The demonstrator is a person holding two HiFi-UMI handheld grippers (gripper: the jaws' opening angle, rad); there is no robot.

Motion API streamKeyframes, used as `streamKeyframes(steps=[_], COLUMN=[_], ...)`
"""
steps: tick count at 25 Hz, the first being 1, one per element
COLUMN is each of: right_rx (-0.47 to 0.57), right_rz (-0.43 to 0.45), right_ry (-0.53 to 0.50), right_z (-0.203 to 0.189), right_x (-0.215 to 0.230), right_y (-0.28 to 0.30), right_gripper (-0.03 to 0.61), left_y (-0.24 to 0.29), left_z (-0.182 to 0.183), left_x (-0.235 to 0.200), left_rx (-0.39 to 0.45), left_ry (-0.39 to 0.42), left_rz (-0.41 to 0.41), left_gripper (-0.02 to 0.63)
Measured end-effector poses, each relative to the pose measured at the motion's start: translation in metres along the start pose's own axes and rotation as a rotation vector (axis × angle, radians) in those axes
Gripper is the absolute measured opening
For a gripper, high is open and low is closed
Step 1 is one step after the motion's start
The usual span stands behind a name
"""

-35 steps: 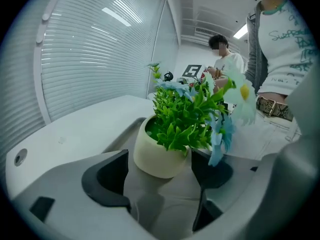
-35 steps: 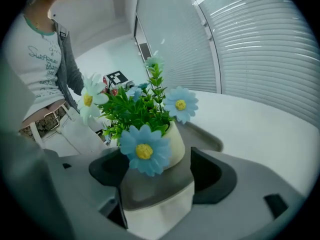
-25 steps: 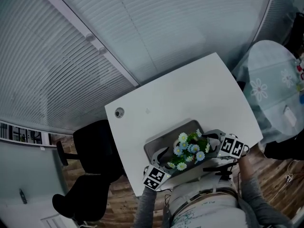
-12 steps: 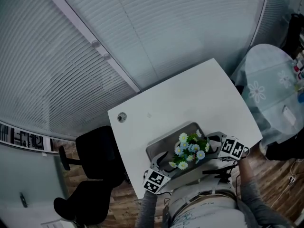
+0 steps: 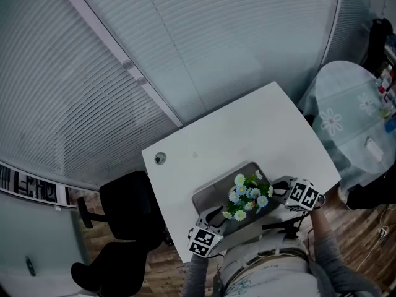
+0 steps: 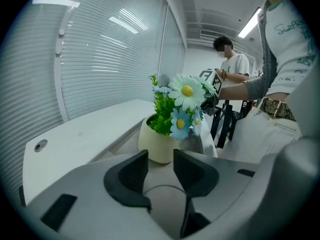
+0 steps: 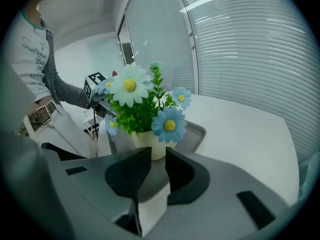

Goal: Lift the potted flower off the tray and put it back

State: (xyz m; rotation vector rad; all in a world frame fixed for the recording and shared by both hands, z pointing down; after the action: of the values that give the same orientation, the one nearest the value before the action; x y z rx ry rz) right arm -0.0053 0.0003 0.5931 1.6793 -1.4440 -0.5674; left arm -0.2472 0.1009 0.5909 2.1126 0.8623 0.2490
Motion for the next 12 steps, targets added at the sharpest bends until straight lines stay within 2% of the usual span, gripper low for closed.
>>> streamKeyframes(steps=[2, 3, 12], right_rx=[0.001, 0.005, 0.006], right_rz=[-0.031, -0.043, -0.111], right_ry=[0.004, 0.008, 0.042], right_z=[-0.002, -0.002, -0.011], right_x=[-0.002, -0.003, -0.017], right_y=[0.0, -0.001, -0.007], right_gripper=[0.063, 0.053, 0.023], left_y=[-0.003, -0.004, -0.008], left_z=[-0.002, -0.003, -0.014], left_x=[0.0, 0.001, 0.01], left_rx=[0.008, 0.006, 0.012], left_ry=[-0.008, -0.01, -0.026], left_rz=[0.016, 0.018, 0.032], left_gripper=[0.1, 0.076, 0.011])
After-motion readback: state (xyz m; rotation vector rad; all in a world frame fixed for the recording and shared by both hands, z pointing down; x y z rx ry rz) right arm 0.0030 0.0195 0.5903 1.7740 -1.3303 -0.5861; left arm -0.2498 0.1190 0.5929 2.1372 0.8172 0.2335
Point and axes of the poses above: the fingertips, and each gripper's own axes: y forward along the fingers, x to its right, z out of its top, the point moved 8 cm from there along -y, backward along the fingers, and after that the axes turned 13 degrees about -x, right-handed, at the moved point
